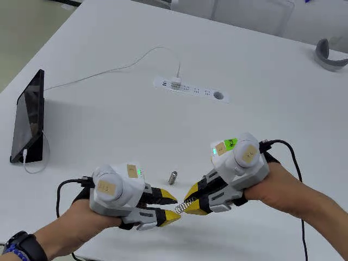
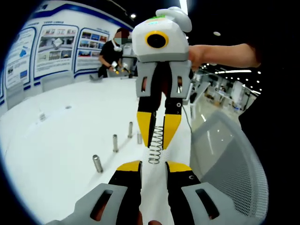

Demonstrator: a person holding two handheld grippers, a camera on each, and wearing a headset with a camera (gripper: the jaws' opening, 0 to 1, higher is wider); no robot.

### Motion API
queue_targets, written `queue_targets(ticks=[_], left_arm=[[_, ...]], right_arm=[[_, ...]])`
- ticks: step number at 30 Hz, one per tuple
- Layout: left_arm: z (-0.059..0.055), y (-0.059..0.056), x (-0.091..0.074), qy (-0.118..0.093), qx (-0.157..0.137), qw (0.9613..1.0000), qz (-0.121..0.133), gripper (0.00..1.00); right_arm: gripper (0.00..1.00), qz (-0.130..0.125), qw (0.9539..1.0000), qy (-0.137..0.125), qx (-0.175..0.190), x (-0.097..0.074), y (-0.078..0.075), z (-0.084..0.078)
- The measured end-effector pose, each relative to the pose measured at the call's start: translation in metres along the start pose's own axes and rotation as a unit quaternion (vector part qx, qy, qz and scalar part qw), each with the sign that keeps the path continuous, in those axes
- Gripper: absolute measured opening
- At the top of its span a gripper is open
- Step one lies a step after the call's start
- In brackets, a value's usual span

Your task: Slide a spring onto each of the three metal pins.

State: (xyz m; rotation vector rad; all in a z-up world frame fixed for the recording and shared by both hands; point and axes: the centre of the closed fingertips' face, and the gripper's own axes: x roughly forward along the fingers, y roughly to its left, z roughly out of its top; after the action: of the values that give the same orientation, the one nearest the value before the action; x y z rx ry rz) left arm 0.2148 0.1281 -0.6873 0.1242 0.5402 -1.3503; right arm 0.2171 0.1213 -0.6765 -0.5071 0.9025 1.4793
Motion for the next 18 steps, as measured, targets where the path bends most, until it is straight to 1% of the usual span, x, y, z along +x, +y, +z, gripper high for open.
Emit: queue_targets(ticks=[4,7,10,14,18], left_arm=[[-0.008,0.006,-0.006,0.003,-0.011,0.9998,0.018,0.24],[-0.014,0.011,-0.012,0.004,-0.023,0.9990,0.037,0.27],[-0.019,0.016,-0.016,0.004,-0.032,0.9982,0.051,0.27],[-0.025,0.026,-0.022,0.007,-0.043,0.9960,0.078,0.32],[-0.029,0.034,-0.025,0.008,-0.052,0.9939,0.097,0.37]], right_arm=[[0.12,-0.025,0.9996,0.006,0.014,-0.007,-0.011,-0.010],[0.12,-0.045,0.9987,0.016,0.016,-0.013,-0.020,-0.021],[0.12,-0.055,0.9980,0.021,0.023,-0.017,-0.025,-0.028],[0.12,-0.068,0.9969,0.027,0.032,-0.022,-0.031,-0.036],[0.12,-0.077,0.9958,0.031,0.039,-0.026,-0.037,-0.041]])
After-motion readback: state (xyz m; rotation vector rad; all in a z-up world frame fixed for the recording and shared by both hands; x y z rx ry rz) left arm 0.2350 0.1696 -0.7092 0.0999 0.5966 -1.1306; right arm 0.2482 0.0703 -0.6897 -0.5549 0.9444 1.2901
